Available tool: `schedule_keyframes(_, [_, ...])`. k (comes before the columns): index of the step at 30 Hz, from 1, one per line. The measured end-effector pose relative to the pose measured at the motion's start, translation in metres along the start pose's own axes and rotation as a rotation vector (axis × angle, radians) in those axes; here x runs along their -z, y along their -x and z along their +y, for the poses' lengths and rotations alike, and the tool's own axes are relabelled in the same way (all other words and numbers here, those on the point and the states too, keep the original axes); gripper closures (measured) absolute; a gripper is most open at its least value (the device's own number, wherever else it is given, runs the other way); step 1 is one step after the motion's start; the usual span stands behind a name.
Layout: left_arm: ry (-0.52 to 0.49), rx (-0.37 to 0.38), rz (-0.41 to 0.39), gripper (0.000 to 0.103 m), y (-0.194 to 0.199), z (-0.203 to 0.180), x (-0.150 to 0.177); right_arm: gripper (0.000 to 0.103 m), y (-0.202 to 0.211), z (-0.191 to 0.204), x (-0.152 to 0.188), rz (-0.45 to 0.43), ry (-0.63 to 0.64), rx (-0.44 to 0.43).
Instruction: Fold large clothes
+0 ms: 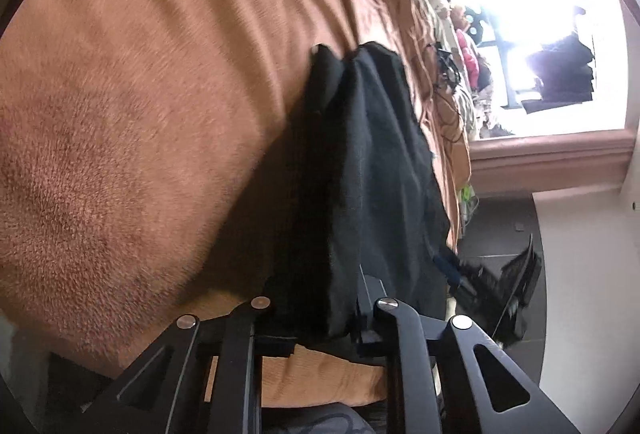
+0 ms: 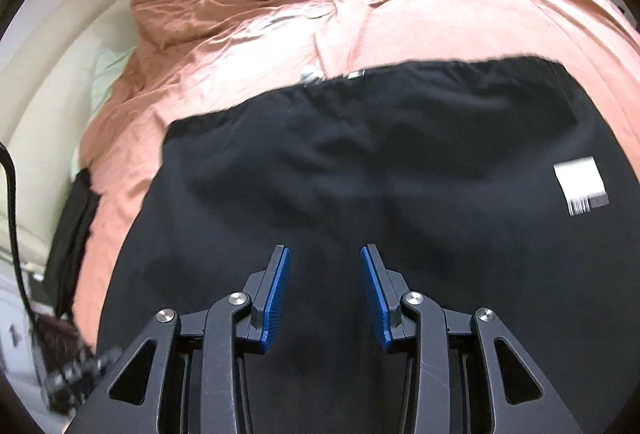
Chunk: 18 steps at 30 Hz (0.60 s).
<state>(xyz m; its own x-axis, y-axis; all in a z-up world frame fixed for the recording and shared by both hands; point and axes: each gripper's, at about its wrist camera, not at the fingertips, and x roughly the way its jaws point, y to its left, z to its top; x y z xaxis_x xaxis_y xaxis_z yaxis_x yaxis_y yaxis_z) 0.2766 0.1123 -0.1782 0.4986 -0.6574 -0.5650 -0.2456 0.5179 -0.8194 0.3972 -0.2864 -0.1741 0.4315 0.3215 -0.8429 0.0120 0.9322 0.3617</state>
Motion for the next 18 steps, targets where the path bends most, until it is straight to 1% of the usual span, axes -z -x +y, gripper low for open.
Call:
schedule_keyframes(2, [-0.019,0.006,-0.010,0.086,0.003,-0.008,0.002,0.065,0.014,-0.003,0.018,-0.002,-0.003,-0.023])
schedule_keyframes(7, [-0.074,0.037,-0.031,0.088,0.013,-0.033,0.005,0.065,0.034,-0.008,0.054,0.002,-0.024,-0.075])
schedule_keyframes(9, [-0.093,0.049,-0.036,0.088,0.014,-0.042,0.006,0.068,0.037,-0.008,0.068,0.010,-0.023,-0.088])
schedule_keyframes(11, [-0.106,0.059,-0.039,0.089,0.017,-0.049,0.005,0.076,0.039,-0.005,0.080,0.022,-0.014,-0.101])
schedule_keyframes(15, [-0.132,0.084,-0.043,0.089,0.021,-0.064,0.008,0.077,0.041,-0.007,0.104,0.037,-0.011,-0.117])
schedule_keyframes(18, [-0.163,0.103,-0.041,0.090,0.023,-0.079,0.010,0.078,0.032,-0.006,0.115,0.065,-0.014,-0.127])
